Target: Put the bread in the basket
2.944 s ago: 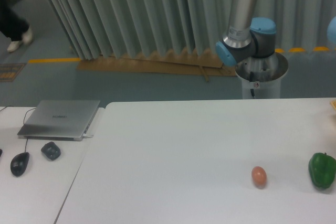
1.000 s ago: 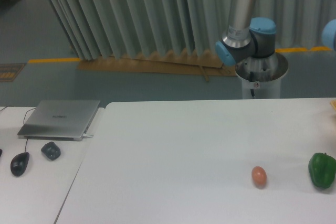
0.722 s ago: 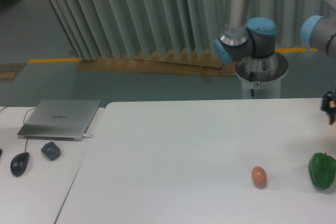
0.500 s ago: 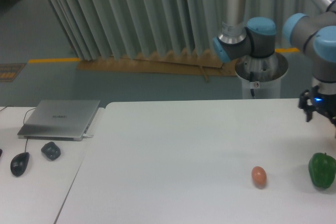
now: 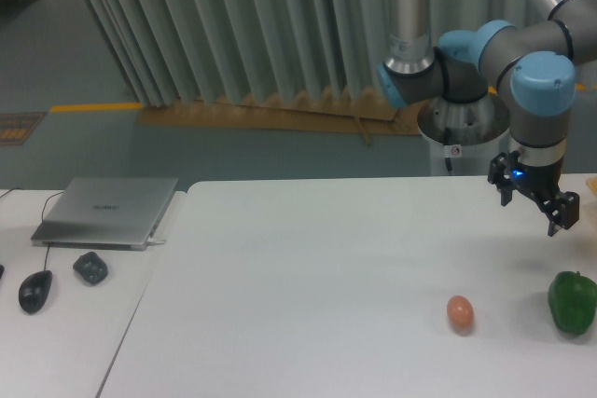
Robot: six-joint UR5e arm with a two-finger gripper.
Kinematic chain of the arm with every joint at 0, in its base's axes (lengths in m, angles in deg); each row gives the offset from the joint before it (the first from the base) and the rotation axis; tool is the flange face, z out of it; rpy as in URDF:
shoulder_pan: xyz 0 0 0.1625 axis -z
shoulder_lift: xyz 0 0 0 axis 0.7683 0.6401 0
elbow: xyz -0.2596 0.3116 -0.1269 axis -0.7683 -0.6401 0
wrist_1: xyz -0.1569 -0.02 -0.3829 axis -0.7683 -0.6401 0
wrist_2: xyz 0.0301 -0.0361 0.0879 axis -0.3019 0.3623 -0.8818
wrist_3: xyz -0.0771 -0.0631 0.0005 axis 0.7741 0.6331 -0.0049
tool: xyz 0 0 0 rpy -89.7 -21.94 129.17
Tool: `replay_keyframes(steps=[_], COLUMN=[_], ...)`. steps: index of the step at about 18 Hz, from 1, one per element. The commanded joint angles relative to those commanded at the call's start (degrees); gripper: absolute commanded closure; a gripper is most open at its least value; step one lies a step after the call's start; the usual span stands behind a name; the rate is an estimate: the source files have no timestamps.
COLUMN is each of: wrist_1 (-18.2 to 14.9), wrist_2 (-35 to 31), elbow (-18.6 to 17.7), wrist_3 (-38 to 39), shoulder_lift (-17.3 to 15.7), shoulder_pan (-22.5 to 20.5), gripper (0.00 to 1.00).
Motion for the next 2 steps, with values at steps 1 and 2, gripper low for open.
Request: replay_keyframes(steps=[1, 2], wrist_1=[0.0, 0.0], wrist_2=[0.0, 0.0], elbow=[0.09, 0.0], wrist_3=[0.0, 0.0], shoulder_lift=[-0.09, -0.09], shoulder_pan=[-0.09, -0.09], gripper=[0.0, 0.0])
